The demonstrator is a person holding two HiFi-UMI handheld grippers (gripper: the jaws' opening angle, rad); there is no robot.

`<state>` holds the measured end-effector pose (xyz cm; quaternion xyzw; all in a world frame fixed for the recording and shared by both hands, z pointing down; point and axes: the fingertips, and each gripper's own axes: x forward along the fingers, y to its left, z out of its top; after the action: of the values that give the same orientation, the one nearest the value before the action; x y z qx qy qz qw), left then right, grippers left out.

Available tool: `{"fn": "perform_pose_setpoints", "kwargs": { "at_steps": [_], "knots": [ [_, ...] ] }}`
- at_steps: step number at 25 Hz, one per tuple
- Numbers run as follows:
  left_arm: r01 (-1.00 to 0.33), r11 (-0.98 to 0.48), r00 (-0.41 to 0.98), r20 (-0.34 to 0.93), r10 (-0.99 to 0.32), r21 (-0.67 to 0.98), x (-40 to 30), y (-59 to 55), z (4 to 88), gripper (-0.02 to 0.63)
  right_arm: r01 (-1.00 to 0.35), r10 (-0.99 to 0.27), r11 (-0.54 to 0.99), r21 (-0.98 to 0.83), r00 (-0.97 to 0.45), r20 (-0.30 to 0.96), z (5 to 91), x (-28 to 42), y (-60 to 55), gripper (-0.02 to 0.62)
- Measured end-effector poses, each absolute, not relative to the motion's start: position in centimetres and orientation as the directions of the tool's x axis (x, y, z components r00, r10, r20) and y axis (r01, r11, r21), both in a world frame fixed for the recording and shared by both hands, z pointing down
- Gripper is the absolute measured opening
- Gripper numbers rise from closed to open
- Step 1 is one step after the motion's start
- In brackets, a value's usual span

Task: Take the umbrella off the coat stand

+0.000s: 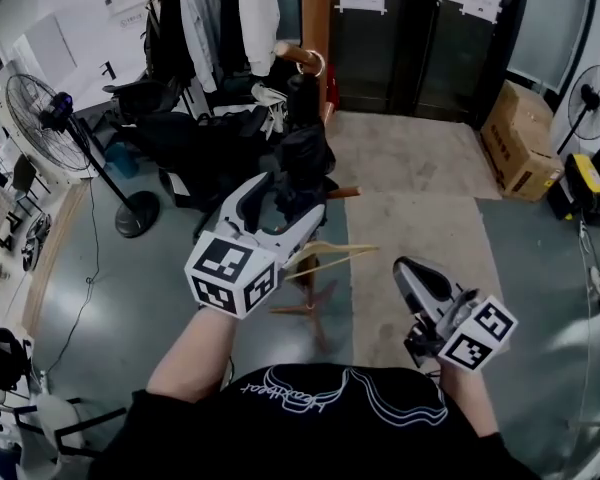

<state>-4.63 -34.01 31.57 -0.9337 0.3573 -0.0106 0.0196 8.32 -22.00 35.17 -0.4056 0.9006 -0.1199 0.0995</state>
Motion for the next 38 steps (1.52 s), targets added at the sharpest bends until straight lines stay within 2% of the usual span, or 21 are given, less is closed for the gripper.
{"fn": "perform_pose_setpoints", "kwargs": {
  "at_steps": [17,27,38],
  "knots": [
    [-0.756,-0.65,0.65,0.028,-0.759,-0.074,-2.8,-38.9,32.3,0.356,-0.615,-0.658,0.744,-0.259,-0.743,-0.126,33.2,11.6,-26.2,0.006],
    [-0.77,-0.635,0.635,0.018,-0.772,-0.06,-2.7,-39.4,33.3,0.295,-0.581,-0.623,0.775,-0.248,-0.768,-0.147,34.1,12.6,-27.1,0.006],
    [-0.774,-0.631,0.63,0.041,-0.775,-0.037,-2.6,-39.6,32.9,0.25,-0.642,-0.687,0.717,-0.271,-0.716,-0.124,35.3,15.1,-28.6,0.003]
  ]
}}
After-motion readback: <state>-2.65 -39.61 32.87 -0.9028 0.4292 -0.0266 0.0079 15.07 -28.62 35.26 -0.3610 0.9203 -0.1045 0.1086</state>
